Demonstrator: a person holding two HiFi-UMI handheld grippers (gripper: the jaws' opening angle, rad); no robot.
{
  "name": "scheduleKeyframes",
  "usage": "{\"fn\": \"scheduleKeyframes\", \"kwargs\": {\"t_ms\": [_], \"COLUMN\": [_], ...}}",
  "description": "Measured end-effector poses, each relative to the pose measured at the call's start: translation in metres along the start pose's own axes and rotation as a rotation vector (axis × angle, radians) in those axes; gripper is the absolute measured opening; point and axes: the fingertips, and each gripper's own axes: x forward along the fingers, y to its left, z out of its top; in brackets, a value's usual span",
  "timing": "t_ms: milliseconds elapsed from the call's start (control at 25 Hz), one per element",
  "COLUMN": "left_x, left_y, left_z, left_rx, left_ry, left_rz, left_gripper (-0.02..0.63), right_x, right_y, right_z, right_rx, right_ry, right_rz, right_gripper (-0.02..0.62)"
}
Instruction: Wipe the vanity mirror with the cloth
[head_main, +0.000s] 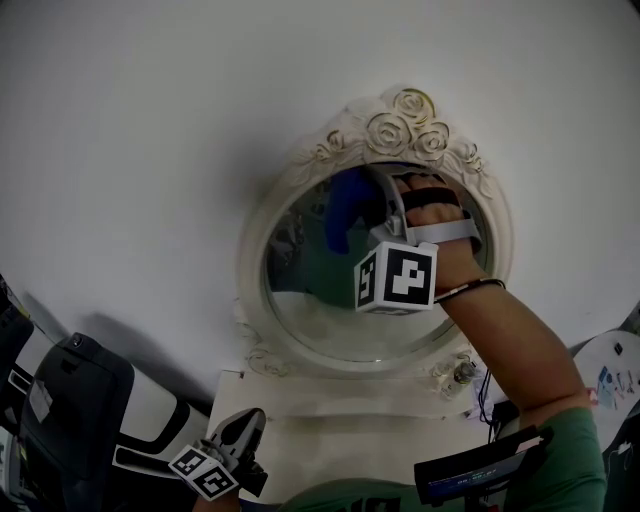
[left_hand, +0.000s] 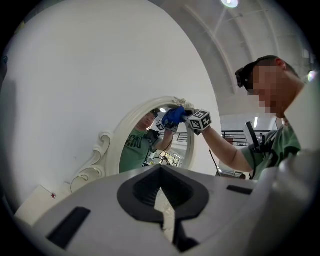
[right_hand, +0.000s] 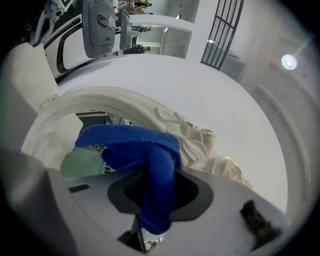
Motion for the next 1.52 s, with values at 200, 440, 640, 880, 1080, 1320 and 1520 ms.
{"fn": "scheduleKeyframes", "kwargs": {"t_ms": [200,440,640,880,1080,1320,1520], "left_x": [-0.001,0.002,0.0,-0.013,-0.018,-0.03,-0.03], "left_y": [0.006,0.007,0.005,0.009,0.004,0.002,-0.003], "left_z": [0.001,0.002,0.002,0.003,0.005,0.01,0.007], "left_rx": [-0.005,-0.006,-0.004,-0.013,-0.014,-0.012,-0.021], "left_ry": [0.001,0.006,0.001,-0.01,-0.023,-0.049,-0.054], "left_rz": [0.0,-0.007,-0.007,0.031,0.052,0.084,0.093], "left_gripper": [-0.003,-0.003,-0.003,-0.003,-0.003,-0.003,-0.003], "right_x": [-0.007,-0.018,-0.02,-0.025,-0.016,0.01,0.019], "right_y": [-0.005,0.009,0.013,0.012,0.036,0.047,0.053], "right_z": [-0.038,-0.089,-0.101,-0.066,0.01,0.043,0.037], "right_rx": [0.019,-0.016,-0.013,0.01,-0.021,-0.03,-0.059], "right_ry": [0.071,0.161,0.193,0.081,-0.079,-0.092,-0.067], "right_rz": [-0.009,-0.015,-0.032,-0.015,0.029,0.063,0.068], "right_gripper": [0.104,0.103,0.103,0.103,0.103,0.103,0.103]}}
